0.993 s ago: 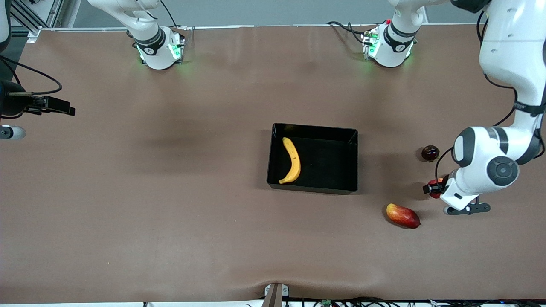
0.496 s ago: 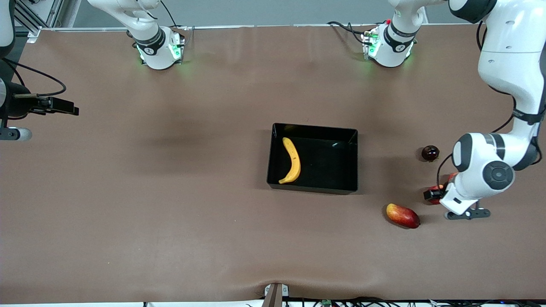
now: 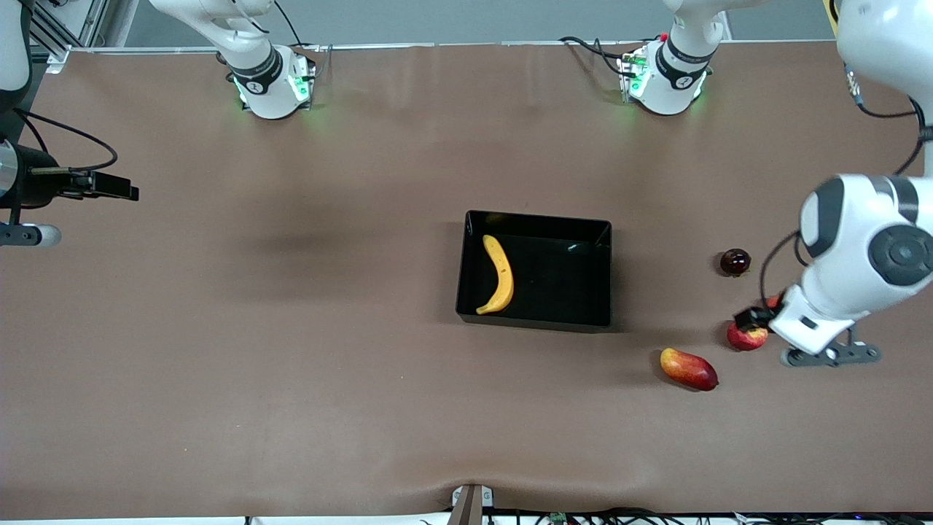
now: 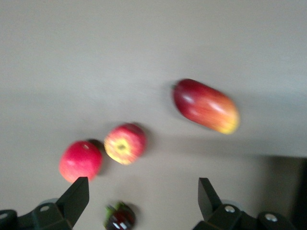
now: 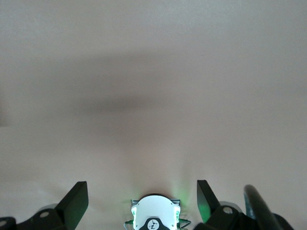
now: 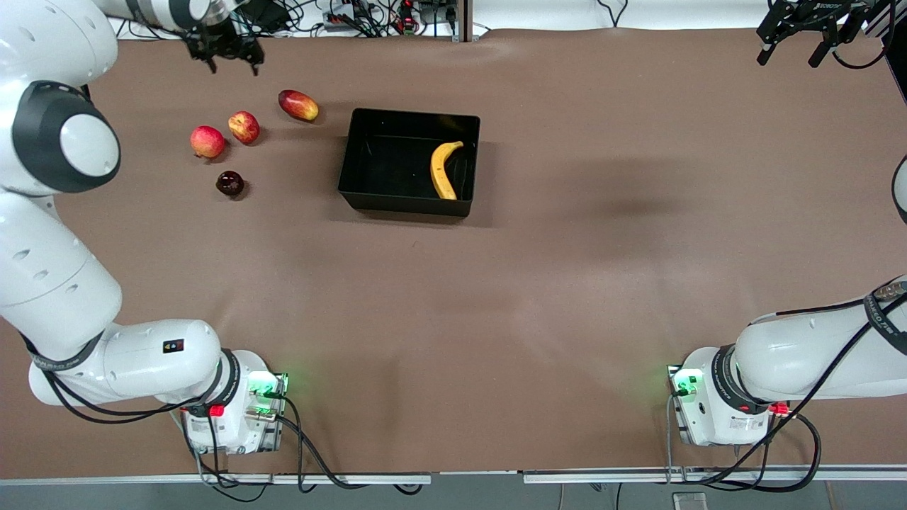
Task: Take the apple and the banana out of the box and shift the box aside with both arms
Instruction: 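Move the open left gripper back over the banana in the tray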
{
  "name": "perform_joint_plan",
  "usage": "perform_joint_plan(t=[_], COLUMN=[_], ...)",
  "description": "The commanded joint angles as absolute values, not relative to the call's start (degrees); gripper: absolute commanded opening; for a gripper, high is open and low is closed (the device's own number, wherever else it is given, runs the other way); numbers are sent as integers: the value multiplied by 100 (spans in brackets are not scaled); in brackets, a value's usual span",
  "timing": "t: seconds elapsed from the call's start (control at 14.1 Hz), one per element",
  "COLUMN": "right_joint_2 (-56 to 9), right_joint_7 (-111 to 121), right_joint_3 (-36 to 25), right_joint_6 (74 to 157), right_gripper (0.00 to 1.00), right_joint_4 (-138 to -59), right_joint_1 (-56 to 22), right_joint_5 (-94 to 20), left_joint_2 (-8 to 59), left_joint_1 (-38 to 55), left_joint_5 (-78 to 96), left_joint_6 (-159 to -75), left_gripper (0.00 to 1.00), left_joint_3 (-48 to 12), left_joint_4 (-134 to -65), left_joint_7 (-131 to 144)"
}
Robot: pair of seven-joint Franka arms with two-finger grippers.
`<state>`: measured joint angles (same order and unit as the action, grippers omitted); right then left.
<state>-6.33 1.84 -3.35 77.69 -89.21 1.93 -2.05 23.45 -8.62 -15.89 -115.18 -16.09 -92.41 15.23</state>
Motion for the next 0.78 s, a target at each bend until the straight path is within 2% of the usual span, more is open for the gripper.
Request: perform_joint_plan(t=[0.0,0.21,0.43,0.71], right_joint_2=[-650,-650,-650,-650], right_joint_7=[35,26,35,35], right_joint_3=[-290,-290,-290,-290], right_joint_6=[7699,7691,7690,7690], right_gripper=[100,100,100,100], right_joint_4=[-8868,-8877,-8877,-8894], right_joint_1=[229,229,237,237], right_joint_5=[-299,-316,-325,-325], left_joint_2=[2136,2241,2538,3075], left_joint_1=[-853,-661,217,965], left_joint_5=[-1661,-1722,-1749,-1881], left_joint_6=[-11111,-11057,-11152,-11715], left_gripper=[100,100,100,100], left_joint_3=[-2274,-2943,-2953,-2944], left_joint_4=[-9422,-9439,-9387,-9369], left_joint_7=[2378,3503,4068,4174])
